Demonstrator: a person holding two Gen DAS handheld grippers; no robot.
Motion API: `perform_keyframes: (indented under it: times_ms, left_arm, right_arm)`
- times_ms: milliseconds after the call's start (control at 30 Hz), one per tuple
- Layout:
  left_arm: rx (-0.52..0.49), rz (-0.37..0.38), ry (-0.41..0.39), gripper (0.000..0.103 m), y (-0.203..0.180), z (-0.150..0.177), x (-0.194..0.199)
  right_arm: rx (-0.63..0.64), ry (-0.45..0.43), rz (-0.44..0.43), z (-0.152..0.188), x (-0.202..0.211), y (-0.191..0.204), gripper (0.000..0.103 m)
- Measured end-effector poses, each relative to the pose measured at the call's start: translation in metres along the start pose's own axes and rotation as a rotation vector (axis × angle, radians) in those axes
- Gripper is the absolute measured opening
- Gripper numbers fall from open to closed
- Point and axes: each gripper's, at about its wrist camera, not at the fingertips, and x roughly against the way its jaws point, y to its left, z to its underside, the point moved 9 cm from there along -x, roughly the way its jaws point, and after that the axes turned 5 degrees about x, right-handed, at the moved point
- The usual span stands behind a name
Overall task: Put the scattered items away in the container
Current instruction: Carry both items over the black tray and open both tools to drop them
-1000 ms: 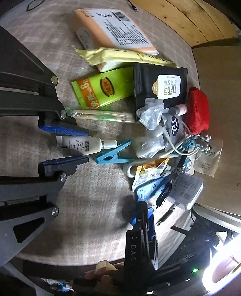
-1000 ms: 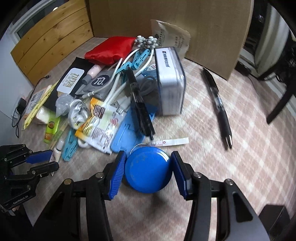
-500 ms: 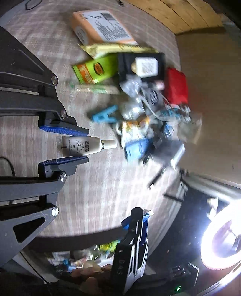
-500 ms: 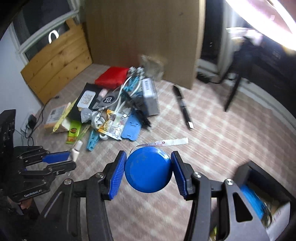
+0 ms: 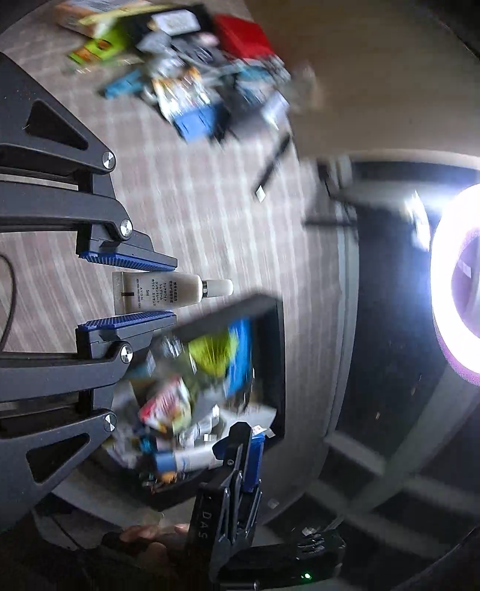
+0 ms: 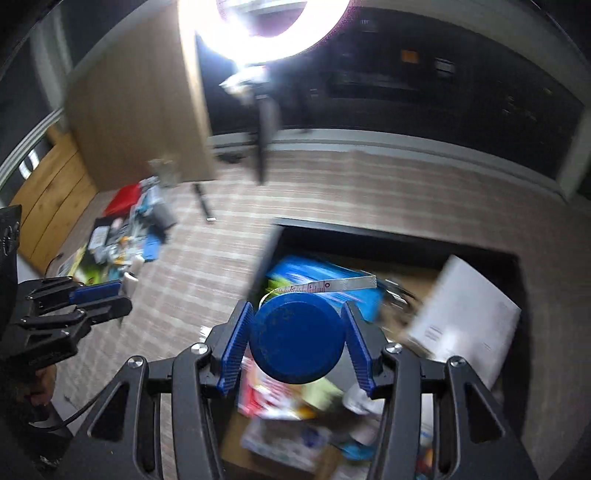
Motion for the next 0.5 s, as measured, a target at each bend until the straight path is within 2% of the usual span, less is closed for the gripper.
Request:
perform_keyframes:
  times_ms: [233,400,433,467,500]
  left_arm:
    - [-0.121,0.085,0.018,0.021,-0.072,-0.02,-0.019]
    - [-0.196,0.126,0.011,0.021,-0.117,-0.033,-0.025]
    - [-0.212,0.122,0.01,0.029,-0.125,-0.035,-0.026]
    - [-0.227,0.104,0.015,0.041,-0.131,-0.036,-0.028]
    - [-0.235,0.093,0.014,0.068,-0.134,-0.037,-0.029]
  right_arm:
    - [-0.142,-0.027,0.092,0.026,0.035,-0.071,0.049]
    - [-0.194,-0.047,0.134,0.034,0.049,-0.098,0.05]
    - [-0.203,-0.053,0.138,0.035,0.051,-0.101,0.06]
    - [-0.214,-0.053,0.145,0.036,0.053,-0.105,0.073]
    - [-0.222,-0.06,0.156,0.037,0.055,-0.107,0.075]
